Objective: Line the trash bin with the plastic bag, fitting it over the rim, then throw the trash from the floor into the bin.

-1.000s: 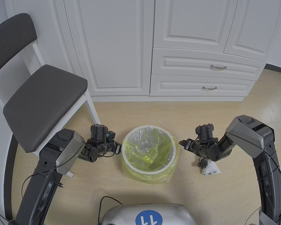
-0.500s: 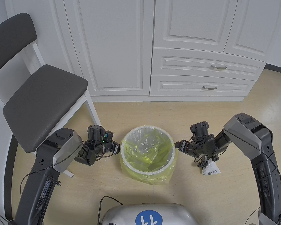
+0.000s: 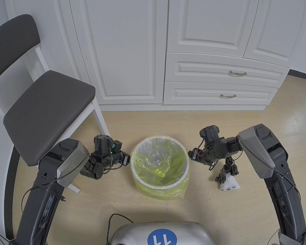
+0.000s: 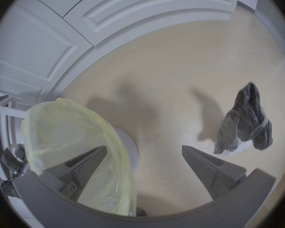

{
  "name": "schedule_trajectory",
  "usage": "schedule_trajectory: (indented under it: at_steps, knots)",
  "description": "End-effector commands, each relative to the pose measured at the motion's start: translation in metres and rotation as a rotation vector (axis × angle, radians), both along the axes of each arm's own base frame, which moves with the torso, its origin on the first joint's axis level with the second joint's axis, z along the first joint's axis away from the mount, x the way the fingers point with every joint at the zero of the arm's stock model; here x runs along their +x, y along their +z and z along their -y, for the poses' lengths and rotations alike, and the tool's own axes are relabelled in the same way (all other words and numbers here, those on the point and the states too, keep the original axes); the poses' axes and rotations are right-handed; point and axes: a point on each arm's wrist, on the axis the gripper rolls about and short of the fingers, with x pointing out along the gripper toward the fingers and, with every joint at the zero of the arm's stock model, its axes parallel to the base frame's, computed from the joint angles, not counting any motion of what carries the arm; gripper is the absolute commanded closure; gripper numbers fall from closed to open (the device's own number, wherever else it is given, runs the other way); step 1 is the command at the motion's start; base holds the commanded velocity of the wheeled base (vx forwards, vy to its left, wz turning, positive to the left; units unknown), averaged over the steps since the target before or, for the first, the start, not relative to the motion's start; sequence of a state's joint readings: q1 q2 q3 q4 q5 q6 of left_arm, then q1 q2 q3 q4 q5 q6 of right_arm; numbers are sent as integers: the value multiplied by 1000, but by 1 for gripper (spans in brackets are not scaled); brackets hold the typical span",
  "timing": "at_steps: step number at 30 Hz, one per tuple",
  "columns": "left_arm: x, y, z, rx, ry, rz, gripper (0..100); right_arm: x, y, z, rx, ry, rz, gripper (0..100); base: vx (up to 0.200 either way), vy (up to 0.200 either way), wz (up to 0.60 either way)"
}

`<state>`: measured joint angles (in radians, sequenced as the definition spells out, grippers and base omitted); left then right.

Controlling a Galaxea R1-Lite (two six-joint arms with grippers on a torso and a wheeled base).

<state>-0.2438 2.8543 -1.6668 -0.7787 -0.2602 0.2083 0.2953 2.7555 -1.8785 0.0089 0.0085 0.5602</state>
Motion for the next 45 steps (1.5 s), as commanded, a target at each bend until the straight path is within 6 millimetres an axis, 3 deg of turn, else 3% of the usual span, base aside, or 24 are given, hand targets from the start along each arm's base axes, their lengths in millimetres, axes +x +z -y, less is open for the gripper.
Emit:
schedule_trajectory:
  at_steps: [1, 12, 19, 25, 28, 38, 45]
  knots:
    - [1, 2, 0, -8, 2, 20, 0, 4, -48, -1, -107, -19, -66, 0, 0, 0, 0]
    - [1, 4, 1, -16, 1, 44, 0, 3, -48, 2, -128, -23, -74, 0, 0, 0, 0]
    - [0, 8, 1, -14, 2, 50, 0, 4, -25, -1, -127, -59, -30, 0, 0, 0, 0]
    - [-21, 53, -6, 13, 9, -15, 0, -2, -22, 4, -68, -116, 57, 0, 0, 0, 0]
    - [-25, 64, -5, 30, 29, -15, 0, -6, -21, 5, -59, -113, 71, 0, 0, 0, 0]
    - [-35, 77, -11, 307, 116, 84, 0, -7, -21, 5, -46, -118, 85, 0, 0, 0, 0]
    - [-35, 83, -7, 323, 150, 171, 0, -8, -21, 4, -60, -127, 93, 0, 0, 0, 0]
